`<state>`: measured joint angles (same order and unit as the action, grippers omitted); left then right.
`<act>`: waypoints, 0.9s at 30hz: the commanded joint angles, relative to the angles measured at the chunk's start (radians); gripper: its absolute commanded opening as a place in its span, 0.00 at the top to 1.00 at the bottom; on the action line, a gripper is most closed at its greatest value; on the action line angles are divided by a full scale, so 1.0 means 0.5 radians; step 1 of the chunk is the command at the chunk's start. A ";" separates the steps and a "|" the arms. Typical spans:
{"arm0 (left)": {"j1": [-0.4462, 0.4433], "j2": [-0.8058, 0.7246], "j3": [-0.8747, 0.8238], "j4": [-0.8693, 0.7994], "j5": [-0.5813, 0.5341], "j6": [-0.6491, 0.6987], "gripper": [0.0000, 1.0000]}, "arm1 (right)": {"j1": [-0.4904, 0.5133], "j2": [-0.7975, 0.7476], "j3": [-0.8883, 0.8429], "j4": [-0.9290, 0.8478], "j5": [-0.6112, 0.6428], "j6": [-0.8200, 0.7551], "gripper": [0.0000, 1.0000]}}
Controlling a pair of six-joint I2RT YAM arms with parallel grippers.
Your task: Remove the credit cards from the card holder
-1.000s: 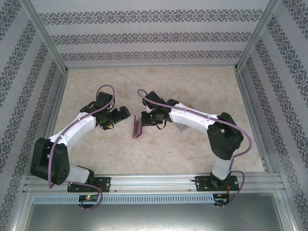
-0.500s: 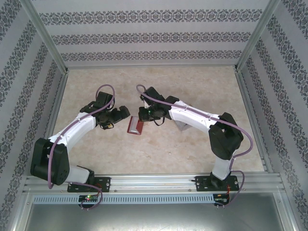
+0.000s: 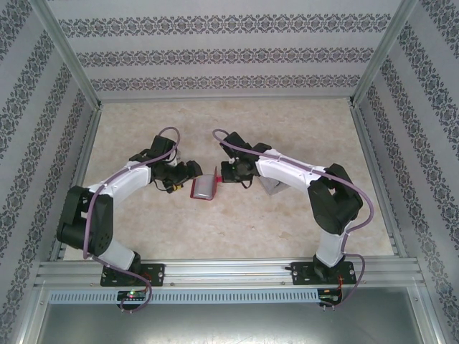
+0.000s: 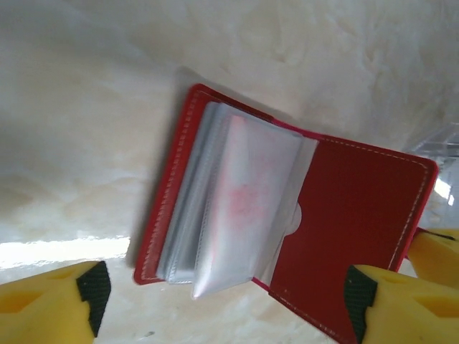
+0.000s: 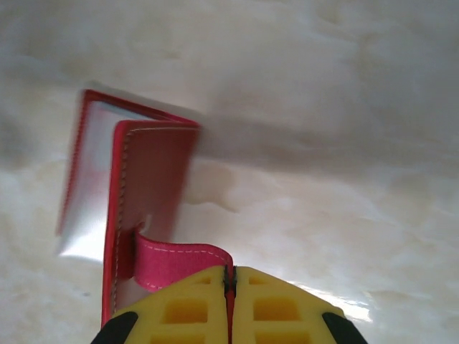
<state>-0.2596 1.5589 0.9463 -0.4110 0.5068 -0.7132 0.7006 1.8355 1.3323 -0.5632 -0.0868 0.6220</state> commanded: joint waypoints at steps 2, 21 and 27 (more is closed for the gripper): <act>0.023 0.114 0.104 0.140 0.238 -0.008 0.24 | -0.045 -0.027 -0.082 -0.061 0.072 0.009 0.96; -0.034 0.378 0.228 0.067 0.388 -0.003 0.36 | -0.070 0.130 -0.084 -0.024 0.010 0.033 0.96; -0.044 0.413 0.237 0.034 0.330 0.005 0.32 | -0.071 0.146 -0.069 -0.024 -0.015 0.036 0.96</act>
<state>-0.2741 1.7493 1.0416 -0.3740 0.6796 -0.7147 0.6697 1.8885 1.2911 -0.5724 -0.0792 0.6258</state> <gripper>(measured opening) 0.674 0.076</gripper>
